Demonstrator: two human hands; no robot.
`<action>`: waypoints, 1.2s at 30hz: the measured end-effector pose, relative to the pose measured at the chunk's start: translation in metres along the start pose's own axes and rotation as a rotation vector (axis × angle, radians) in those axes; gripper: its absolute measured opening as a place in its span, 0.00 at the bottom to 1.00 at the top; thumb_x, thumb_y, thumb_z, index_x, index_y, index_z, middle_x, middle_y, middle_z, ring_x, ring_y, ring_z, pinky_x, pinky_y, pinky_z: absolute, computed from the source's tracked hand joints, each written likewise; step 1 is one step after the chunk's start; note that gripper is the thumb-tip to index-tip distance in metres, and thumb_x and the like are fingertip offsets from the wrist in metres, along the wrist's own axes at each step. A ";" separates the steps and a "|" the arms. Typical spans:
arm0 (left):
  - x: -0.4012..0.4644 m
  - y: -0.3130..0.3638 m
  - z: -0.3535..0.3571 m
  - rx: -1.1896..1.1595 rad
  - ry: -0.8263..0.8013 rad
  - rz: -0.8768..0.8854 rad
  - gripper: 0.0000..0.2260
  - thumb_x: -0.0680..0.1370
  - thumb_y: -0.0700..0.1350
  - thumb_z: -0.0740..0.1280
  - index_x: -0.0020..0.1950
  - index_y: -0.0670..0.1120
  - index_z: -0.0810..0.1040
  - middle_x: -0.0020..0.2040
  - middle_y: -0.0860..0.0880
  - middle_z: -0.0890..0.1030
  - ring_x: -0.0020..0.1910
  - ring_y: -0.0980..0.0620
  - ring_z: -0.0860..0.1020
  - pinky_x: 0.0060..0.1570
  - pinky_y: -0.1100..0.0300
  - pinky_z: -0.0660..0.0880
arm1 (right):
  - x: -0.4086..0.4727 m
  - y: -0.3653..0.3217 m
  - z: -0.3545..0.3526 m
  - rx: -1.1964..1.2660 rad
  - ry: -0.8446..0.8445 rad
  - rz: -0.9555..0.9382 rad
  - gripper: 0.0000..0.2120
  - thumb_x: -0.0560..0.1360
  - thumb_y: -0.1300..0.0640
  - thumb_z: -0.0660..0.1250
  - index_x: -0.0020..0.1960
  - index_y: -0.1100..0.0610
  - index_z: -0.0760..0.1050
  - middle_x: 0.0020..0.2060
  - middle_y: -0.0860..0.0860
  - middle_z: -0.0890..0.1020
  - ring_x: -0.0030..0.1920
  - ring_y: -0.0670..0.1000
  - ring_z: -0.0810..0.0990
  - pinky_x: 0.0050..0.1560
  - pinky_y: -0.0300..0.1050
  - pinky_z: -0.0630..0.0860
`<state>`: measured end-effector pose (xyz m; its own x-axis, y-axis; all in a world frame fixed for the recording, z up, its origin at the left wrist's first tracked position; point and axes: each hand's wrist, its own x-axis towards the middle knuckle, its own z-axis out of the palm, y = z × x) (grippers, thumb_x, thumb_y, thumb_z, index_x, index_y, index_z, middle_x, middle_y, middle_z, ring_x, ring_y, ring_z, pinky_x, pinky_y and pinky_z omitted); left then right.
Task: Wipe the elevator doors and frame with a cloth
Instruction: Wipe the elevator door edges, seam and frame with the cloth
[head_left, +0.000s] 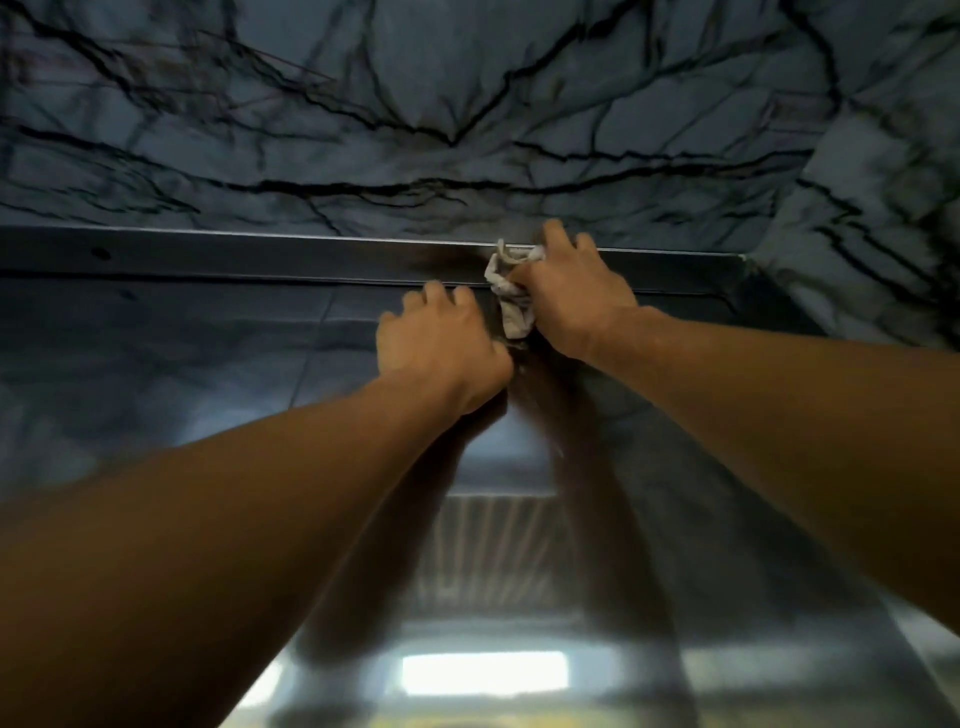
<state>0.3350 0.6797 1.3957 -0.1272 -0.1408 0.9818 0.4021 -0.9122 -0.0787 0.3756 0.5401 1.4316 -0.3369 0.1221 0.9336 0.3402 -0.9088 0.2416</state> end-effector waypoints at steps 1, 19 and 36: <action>0.001 0.010 0.002 -0.003 0.000 -0.008 0.27 0.73 0.58 0.56 0.66 0.43 0.69 0.64 0.39 0.72 0.62 0.38 0.71 0.54 0.43 0.69 | -0.004 0.012 0.001 -0.019 -0.010 0.005 0.21 0.74 0.59 0.69 0.66 0.47 0.72 0.65 0.56 0.61 0.62 0.61 0.65 0.53 0.55 0.74; 0.005 0.148 0.031 -0.226 0.065 -0.012 0.30 0.72 0.59 0.55 0.69 0.43 0.68 0.70 0.34 0.66 0.70 0.28 0.61 0.66 0.23 0.50 | -0.048 0.158 0.019 -0.527 -0.120 0.082 0.21 0.76 0.57 0.64 0.68 0.59 0.67 0.68 0.63 0.62 0.63 0.67 0.64 0.62 0.59 0.67; -0.018 0.154 0.028 -0.252 0.075 0.093 0.27 0.75 0.56 0.55 0.68 0.41 0.70 0.68 0.34 0.69 0.68 0.33 0.67 0.67 0.27 0.56 | -0.050 0.141 0.012 -0.544 -0.371 0.281 0.26 0.73 0.49 0.62 0.68 0.58 0.68 0.68 0.62 0.62 0.65 0.67 0.66 0.60 0.61 0.69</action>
<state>0.4249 0.5523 1.3711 -0.1708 -0.2478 0.9536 0.1785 -0.9596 -0.2174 0.4506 0.4103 1.4224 0.0532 -0.1061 0.9929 -0.1486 -0.9841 -0.0971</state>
